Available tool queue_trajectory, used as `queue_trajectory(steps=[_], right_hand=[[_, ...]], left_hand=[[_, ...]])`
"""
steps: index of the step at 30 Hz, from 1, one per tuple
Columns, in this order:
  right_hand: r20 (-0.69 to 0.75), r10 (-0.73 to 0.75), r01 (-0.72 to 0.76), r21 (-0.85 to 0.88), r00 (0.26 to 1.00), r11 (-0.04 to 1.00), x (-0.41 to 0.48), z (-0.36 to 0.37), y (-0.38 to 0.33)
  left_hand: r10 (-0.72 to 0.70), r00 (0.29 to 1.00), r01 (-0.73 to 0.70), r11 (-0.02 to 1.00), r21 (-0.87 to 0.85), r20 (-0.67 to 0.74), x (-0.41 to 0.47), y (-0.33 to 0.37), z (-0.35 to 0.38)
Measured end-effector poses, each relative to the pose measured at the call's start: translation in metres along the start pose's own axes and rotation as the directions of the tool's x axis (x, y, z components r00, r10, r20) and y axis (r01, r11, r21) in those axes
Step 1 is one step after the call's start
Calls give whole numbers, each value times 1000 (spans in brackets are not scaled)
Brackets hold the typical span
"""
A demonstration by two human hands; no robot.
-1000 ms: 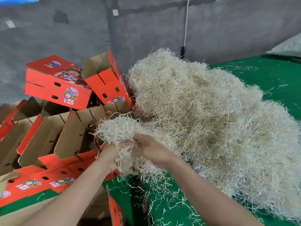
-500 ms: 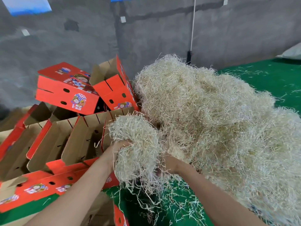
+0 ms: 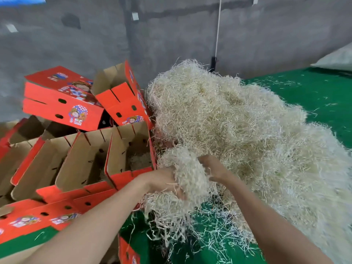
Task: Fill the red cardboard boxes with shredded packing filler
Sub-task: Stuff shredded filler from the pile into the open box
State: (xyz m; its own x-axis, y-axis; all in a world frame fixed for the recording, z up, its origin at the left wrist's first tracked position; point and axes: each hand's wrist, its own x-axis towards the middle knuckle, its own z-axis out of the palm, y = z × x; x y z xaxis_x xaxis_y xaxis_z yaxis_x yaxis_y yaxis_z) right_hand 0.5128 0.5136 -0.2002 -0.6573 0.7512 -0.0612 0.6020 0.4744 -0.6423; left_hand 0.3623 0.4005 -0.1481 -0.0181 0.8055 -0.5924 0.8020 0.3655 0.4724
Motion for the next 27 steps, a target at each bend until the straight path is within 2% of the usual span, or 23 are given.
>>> queue_trajectory(steps=[3,6,8,11,13,15,17,19,21,22,24,27], right_hand=[[47,-46,50,-89,998,995,2,-6,1],[82,-48,62,-181,996,981,1,-5,7],[58,-60,72,-222,997,972,1,-8,11],[51,-36,49,-269,998,962,2,-18,15],[61,-1,21,-313,998,950,3,-22,21],[71,23,4,-363,997,932,4,-22,28],[63,57,-29,-381,996,924,4,-18,37],[50,129,-98,-402,990,910,0,-11,47],[47,174,-139,-417,984,898,-6,1,57],[43,174,-142,-410,984,901,-9,10,62],[38,170,-143,-380,985,914,-17,27,68],[30,228,-206,-323,973,924,-21,51,76]], left_hand=[[4,998,23,904,426,-62,6,2,1],[85,968,95,742,664,-234,3,9,-14],[151,938,136,668,732,-312,0,14,-24],[251,888,154,628,763,-386,1,20,-29],[302,861,141,631,763,-409,2,24,-25],[334,844,94,677,730,-419,1,27,-23],[363,829,-13,774,633,-426,-1,32,-23],[362,819,-155,886,436,-444,-7,37,-26],[249,812,-269,962,40,-528,-15,42,-35],[173,800,-318,934,-161,-575,-17,43,-42],[13,794,-357,819,-449,-608,-18,46,-55],[-137,825,-407,528,-745,-548,-16,53,-68]])
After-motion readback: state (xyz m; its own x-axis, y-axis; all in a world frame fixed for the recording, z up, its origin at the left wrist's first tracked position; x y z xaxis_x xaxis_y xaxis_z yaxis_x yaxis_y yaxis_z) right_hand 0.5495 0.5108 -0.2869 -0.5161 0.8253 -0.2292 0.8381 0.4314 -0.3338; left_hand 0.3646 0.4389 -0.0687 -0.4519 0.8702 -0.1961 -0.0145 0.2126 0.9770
